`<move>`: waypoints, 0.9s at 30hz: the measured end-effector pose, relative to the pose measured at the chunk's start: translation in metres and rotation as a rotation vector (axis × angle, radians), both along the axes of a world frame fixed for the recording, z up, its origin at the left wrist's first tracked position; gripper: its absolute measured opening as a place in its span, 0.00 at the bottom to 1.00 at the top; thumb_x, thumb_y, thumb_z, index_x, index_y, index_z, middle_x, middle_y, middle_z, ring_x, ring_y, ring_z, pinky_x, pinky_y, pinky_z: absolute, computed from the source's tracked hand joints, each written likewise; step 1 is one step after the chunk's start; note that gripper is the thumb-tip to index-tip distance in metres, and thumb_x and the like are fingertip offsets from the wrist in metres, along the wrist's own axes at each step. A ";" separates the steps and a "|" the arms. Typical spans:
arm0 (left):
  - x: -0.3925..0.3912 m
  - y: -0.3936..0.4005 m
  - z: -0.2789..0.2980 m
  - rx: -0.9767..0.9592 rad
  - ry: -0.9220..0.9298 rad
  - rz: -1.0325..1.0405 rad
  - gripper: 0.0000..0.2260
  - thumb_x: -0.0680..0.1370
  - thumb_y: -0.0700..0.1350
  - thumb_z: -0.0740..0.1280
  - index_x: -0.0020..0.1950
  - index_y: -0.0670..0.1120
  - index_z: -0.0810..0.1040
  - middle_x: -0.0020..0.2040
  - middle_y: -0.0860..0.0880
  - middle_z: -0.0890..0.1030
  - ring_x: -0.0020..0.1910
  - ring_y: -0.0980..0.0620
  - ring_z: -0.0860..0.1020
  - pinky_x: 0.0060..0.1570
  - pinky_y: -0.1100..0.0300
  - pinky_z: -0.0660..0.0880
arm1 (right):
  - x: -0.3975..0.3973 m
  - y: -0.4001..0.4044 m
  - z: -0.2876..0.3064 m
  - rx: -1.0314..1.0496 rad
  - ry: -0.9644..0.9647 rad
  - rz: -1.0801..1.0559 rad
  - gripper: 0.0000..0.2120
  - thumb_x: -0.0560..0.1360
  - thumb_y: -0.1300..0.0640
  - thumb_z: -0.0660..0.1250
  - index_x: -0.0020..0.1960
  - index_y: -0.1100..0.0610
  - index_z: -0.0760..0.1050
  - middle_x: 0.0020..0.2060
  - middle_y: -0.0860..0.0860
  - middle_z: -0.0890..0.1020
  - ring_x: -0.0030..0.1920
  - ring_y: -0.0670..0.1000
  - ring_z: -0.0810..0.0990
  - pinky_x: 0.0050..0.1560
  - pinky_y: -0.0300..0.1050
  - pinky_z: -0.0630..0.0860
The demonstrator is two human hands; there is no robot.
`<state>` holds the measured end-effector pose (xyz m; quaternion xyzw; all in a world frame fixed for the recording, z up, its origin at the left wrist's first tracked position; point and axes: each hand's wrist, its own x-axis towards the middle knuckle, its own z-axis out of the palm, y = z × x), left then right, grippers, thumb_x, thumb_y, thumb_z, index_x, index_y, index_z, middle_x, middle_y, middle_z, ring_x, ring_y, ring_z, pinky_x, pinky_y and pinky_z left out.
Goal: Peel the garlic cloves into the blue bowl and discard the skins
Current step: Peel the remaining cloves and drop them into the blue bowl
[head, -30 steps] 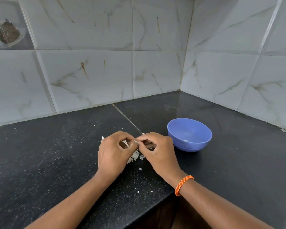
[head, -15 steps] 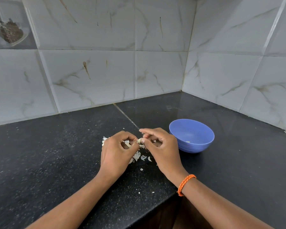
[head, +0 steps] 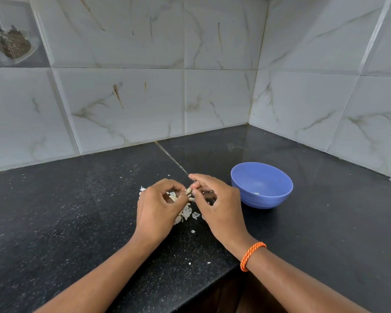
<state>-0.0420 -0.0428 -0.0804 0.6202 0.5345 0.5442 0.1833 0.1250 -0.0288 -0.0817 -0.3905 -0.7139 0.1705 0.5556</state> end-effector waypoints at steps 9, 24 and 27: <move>0.002 -0.002 0.003 -0.015 -0.062 -0.074 0.08 0.81 0.44 0.75 0.43 0.54 0.85 0.34 0.55 0.83 0.30 0.37 0.78 0.30 0.50 0.73 | 0.003 0.002 0.001 -0.198 0.182 0.174 0.19 0.81 0.64 0.71 0.69 0.49 0.82 0.51 0.48 0.88 0.53 0.50 0.88 0.55 0.48 0.86; 0.000 0.002 -0.001 -0.017 -0.076 -0.134 0.08 0.81 0.43 0.74 0.43 0.53 0.84 0.41 0.55 0.83 0.29 0.51 0.76 0.33 0.50 0.75 | 0.009 0.008 0.004 -0.342 0.368 0.267 0.21 0.79 0.65 0.75 0.69 0.50 0.79 0.46 0.55 0.89 0.34 0.53 0.80 0.37 0.48 0.78; -0.001 0.004 -0.003 -0.007 -0.046 -0.096 0.07 0.80 0.44 0.75 0.44 0.55 0.84 0.46 0.55 0.84 0.35 0.53 0.78 0.38 0.50 0.77 | 0.009 0.006 0.005 -0.335 0.372 0.262 0.21 0.79 0.64 0.75 0.68 0.49 0.79 0.46 0.55 0.89 0.33 0.53 0.78 0.36 0.48 0.77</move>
